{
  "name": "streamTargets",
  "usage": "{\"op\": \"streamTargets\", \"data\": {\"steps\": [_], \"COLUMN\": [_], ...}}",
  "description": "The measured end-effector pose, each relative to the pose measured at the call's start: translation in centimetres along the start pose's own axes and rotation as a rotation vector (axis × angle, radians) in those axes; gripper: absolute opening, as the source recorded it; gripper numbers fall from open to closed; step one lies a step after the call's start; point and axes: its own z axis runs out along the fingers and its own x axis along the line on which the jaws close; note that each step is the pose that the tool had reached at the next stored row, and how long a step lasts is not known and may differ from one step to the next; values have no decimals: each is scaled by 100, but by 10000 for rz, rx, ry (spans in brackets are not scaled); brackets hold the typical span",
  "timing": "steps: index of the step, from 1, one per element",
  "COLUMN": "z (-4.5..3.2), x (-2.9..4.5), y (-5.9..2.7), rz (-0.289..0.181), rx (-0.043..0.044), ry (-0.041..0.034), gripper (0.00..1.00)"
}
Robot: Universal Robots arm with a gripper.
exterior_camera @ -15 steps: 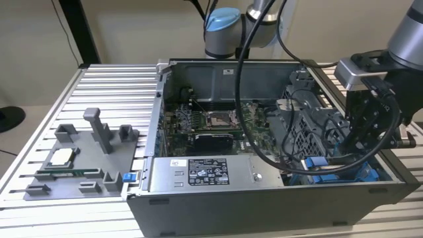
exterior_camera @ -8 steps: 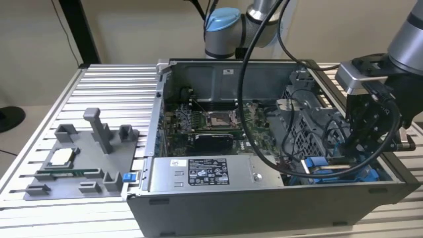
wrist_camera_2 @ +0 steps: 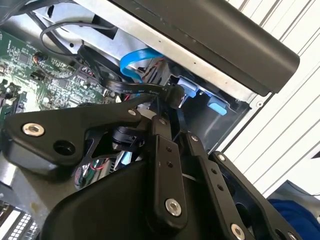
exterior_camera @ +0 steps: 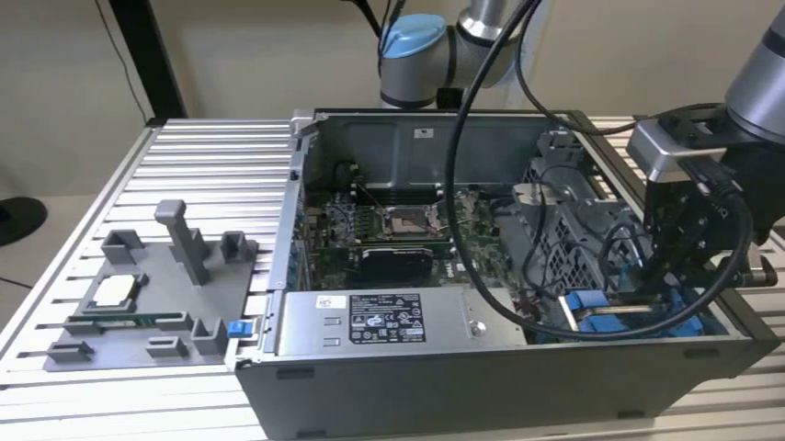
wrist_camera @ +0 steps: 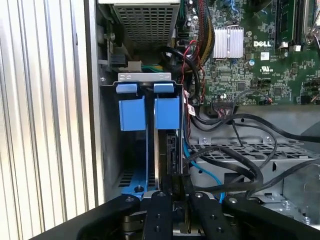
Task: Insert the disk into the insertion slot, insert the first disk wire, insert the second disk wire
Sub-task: 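Insert the first disk wire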
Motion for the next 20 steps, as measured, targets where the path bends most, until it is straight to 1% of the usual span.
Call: {"op": "streamTargets", "data": {"steps": [5,9,20], "z": [7,10,34], "x": [1,2,1], "y": [5,5,5], "rz": [-242,-242,-243], "rx": [-7,-14,-13], "ry": [-8,6,8], "gripper": [0,0,0]}}
